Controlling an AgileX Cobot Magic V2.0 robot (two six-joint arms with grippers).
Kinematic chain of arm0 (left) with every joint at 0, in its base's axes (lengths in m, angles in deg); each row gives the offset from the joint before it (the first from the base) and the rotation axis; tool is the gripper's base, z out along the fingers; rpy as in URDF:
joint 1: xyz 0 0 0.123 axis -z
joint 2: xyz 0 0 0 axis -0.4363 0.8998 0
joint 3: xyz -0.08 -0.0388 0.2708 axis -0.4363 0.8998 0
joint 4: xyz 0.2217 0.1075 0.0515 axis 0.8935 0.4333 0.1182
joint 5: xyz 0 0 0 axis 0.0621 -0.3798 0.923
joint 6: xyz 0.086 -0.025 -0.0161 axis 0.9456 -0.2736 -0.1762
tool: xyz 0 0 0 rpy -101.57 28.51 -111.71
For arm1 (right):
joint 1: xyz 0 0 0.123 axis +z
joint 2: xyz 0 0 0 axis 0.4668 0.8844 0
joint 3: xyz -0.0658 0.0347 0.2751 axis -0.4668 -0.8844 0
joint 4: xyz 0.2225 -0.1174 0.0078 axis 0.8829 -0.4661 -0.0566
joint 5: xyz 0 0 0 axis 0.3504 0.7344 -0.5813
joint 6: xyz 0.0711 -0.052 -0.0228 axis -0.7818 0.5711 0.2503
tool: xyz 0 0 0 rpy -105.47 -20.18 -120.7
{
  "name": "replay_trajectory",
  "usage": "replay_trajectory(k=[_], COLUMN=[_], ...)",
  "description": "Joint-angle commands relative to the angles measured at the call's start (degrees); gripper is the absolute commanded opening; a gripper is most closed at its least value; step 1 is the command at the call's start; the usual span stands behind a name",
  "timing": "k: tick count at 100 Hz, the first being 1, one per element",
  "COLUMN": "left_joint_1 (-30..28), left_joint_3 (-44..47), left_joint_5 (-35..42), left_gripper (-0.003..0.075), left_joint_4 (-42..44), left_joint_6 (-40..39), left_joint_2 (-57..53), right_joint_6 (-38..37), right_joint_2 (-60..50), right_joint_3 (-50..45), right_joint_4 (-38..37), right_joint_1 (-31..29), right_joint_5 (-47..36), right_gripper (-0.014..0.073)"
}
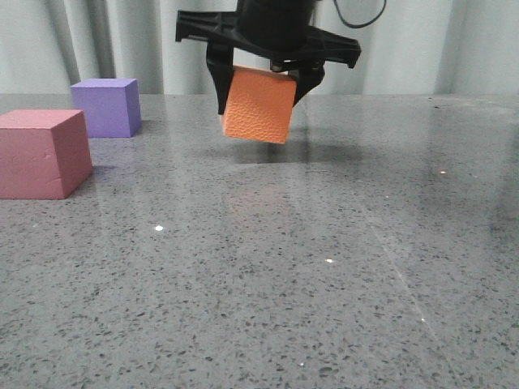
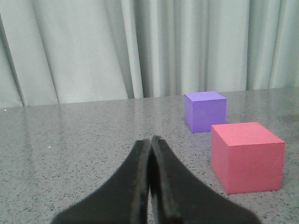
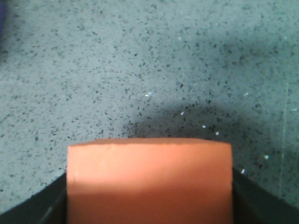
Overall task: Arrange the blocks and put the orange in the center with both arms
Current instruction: 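Lift the orange cube and carry it toward the table center, then set the orange cube down, open the right gripper and withdraw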
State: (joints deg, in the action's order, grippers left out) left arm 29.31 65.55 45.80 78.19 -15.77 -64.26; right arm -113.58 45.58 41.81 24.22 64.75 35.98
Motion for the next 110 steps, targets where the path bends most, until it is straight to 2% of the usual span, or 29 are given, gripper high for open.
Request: replay_trajectory(k=[1,36,46,65,72,90,110], left_joint_1=[-0.06,-0.06,-0.06,-0.06,-0.06,-0.06,-0.06], left_joint_3=[3.16,3.16,3.16,3.16,3.16,3.16,3.16], left_joint_5=[4.23,4.23,4.23,4.23,4.23,4.23,4.23], left_gripper=[-0.0019,-0.0019,-0.0019,-0.0019,-0.0019,-0.0019,-0.0019], left_joint_4=[-0.49,-0.49,-0.49,-0.49,-0.49,-0.49,-0.49], left_joint_6=[-0.23,-0.23,-0.23,-0.23,-0.23,-0.23,-0.23], left_joint_2=[-1.86,-1.86,-1.86,-1.86,-1.86,-1.86,-1.86], right_joint_6=[-4.63,-7.58,-7.58,-7.53,-7.53,-7.18,-1.40], right_joint_2=[-2.82,0.54,0.82,0.82,0.82,0.82,-1.36], right_joint_3=[2.30,2.30,2.30,2.30,2.56,5.49,9.56], right_joint_4=[-5.37,-6.58,-6.15,-6.15,-6.15,-6.15,-6.30], right_joint_1=[0.82,1.08,1.19,1.19,1.25,1.25,1.25], right_joint_5=[-0.80,-0.74,-0.52,-0.90,-0.90,0.85,2.73], right_gripper=[0.0230,0.0239,0.0304,0.0550,0.0614,0.0645,0.0645])
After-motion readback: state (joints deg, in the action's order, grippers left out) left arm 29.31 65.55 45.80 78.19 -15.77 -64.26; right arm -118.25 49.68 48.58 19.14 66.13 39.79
